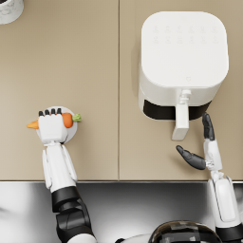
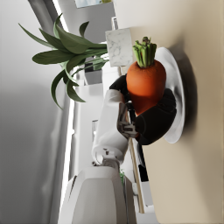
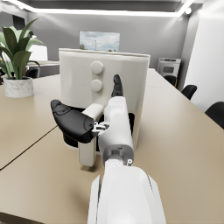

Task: Pick up the carrot and place it into the air fryer

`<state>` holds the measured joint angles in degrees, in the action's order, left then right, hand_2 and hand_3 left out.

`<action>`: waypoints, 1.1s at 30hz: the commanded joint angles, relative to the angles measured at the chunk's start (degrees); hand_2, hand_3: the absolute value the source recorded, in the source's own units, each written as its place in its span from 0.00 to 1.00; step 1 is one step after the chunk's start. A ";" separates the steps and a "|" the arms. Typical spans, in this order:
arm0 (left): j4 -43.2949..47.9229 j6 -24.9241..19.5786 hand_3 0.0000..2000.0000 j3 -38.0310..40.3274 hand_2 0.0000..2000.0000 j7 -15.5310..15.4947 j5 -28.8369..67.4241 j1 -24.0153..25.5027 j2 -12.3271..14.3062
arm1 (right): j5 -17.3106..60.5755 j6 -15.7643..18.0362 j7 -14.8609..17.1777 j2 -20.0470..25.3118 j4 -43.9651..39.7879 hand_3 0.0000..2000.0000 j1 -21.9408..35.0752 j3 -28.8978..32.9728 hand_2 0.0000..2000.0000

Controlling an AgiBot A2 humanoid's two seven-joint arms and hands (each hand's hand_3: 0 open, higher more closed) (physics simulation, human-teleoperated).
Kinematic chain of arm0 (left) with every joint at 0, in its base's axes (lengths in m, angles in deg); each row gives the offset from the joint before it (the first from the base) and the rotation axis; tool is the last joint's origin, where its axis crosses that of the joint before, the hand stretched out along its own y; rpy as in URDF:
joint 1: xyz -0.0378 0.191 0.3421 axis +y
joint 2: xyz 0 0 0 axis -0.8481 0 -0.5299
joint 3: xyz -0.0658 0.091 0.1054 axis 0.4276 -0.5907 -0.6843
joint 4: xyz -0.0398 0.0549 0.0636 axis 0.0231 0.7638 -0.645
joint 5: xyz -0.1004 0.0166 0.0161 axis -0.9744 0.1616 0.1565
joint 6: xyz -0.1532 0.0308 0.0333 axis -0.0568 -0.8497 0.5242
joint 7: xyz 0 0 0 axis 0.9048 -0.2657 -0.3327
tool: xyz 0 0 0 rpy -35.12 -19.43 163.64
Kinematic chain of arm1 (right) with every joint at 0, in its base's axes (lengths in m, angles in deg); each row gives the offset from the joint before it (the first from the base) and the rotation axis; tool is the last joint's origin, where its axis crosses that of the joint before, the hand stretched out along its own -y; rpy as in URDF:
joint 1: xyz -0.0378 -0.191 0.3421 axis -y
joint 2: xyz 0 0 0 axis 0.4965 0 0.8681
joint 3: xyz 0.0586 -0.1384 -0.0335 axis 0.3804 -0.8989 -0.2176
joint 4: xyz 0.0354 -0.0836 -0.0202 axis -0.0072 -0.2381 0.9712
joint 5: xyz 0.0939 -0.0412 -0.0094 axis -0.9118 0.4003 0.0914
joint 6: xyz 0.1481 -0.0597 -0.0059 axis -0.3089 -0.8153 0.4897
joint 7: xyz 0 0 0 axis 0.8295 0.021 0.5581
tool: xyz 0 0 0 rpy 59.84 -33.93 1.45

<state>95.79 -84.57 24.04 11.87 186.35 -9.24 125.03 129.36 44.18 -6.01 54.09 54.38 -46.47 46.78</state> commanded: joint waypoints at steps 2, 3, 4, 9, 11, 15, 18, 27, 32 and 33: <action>14.74 2.87 1.00 2.47 1.00 4.31 0.05 5.27 0.25 | 0.00 0.00 0.00 0.31 -2.86 0.00 0.30 -1.53 0.00; 17.61 3.68 1.00 2.20 1.00 5.74 -2.39 5.94 0.26 | 0.00 0.00 0.00 0.40 -3.53 0.00 0.27 -1.56 0.00; 21.92 4.24 1.00 2.02 1.00 6.78 -4.86 7.22 0.36 | 0.00 0.00 0.00 0.43 -3.96 0.00 0.10 -1.82 0.00; 31.17 5.60 1.00 2.08 1.00 8.89 -17.30 9.03 0.76 | 0.00 0.00 0.00 0.53 -9.42 0.00 -0.89 -1.91 0.00; 33.57 5.74 1.00 1.73 1.00 9.15 -22.28 8.93 0.86 | 0.00 0.00 0.00 0.80 -12.70 0.00 -0.65 -1.74 0.00; 38.58 5.84 1.00 0.70 1.00 9.36 -28.77 9.22 1.06 | 0.00 0.00 0.00 2.01 -17.87 0.00 1.63 -3.82 0.00; 42.99 5.82 1.00 -0.08 1.00 9.39 -30.24 9.87 1.22 | -0.01 0.00 0.00 3.31 -20.80 0.00 4.03 -6.26 0.00; 42.66 5.76 1.00 -2.51 1.00 9.40 -31.06 10.44 1.90 | 0.19 -7.04 0.02 5.33 -25.01 0.49 8.84 -10.82 1.00; 42.20 5.74 1.00 -5.75 1.00 9.40 -31.09 9.48 2.47 | 0.31 -6.97 0.04 5.16 -27.35 1.00 11.60 -16.57 1.00; 42.38 5.73 1.00 -6.05 1.00 9.40 -31.10 9.36 2.57 | 0.34 -6.39 0.04 3.42 -24.84 1.00 10.53 -18.49 1.00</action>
<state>137.77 -78.84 19.06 21.28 155.25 1.89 127.41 129.72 36.72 -5.89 56.22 26.87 -36.47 34.74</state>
